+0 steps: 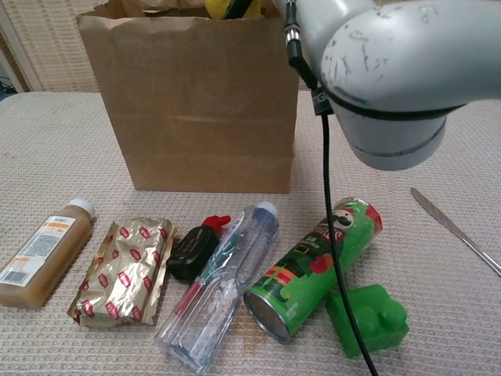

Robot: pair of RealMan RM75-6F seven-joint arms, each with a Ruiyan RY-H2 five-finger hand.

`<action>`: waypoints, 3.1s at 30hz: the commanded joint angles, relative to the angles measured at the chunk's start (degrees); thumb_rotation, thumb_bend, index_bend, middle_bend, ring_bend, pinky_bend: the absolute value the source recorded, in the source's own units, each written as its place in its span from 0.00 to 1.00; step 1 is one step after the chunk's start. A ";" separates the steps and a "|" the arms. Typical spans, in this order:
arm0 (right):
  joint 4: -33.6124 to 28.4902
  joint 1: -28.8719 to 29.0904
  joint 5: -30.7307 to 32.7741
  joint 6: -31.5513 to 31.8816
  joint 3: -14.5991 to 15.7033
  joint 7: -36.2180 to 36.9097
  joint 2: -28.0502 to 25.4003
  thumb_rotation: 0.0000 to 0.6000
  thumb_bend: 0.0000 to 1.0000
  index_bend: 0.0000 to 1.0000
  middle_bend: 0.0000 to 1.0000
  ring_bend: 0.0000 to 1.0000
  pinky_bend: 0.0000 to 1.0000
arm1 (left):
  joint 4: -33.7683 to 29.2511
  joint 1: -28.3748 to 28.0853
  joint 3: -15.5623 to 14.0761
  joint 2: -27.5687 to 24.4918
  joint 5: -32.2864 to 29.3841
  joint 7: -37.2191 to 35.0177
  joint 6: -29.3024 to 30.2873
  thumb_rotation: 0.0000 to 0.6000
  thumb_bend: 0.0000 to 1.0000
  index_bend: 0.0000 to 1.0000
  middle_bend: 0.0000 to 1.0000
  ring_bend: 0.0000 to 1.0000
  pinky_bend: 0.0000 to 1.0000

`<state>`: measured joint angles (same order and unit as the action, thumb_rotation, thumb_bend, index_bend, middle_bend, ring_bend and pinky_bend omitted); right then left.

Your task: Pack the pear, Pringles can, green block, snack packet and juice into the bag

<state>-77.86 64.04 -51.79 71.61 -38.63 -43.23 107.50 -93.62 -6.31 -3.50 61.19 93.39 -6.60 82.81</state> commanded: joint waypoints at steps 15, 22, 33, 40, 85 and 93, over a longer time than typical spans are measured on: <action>-39.50 -17.52 -2.44 1.22 5.85 4.45 -28.44 1.00 0.00 0.08 0.16 0.08 0.30 | 0.06 0.13 0.40 0.26 -1.01 1.26 -0.14 1.00 0.38 0.00 0.00 0.00 0.05; -50.64 -32.27 -17.65 -5.83 17.01 17.29 -49.47 1.00 0.00 0.09 0.16 0.08 0.30 | -0.53 -0.02 0.61 0.22 -2.12 1.72 -1.02 1.00 0.38 0.00 0.00 0.00 0.05; -35.39 -36.81 -42.04 -17.27 34.38 28.61 -54.30 1.00 0.00 0.07 0.16 0.08 0.27 | -1.34 -0.59 0.81 0.47 -2.52 2.59 -2.13 1.00 0.38 0.00 0.00 0.00 0.05; -26.34 -32.61 -37.79 -26.80 36.00 22.28 -48.14 1.00 0.00 0.00 0.02 0.00 0.16 | -1.16 -0.75 0.94 0.58 -2.51 2.45 -2.18 1.00 0.38 0.00 0.00 0.00 0.05; -9.11 -20.39 -17.25 -22.51 34.61 8.79 -20.90 1.00 0.32 0.81 0.66 0.68 0.75 | -0.87 -0.58 0.29 -0.62 -1.81 -0.85 -1.96 1.00 0.38 0.00 0.00 0.00 0.06; -12.84 -23.27 -19.95 -16.87 32.05 19.39 -24.80 1.00 0.32 0.84 0.68 0.70 0.75 | -0.92 -0.50 0.23 -0.57 -1.79 -0.49 -1.92 1.00 0.38 0.00 0.00 0.00 0.06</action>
<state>-89.30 41.86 -70.60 52.98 -5.66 -26.18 84.00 -94.55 -6.80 -3.27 60.61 91.61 -7.08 80.90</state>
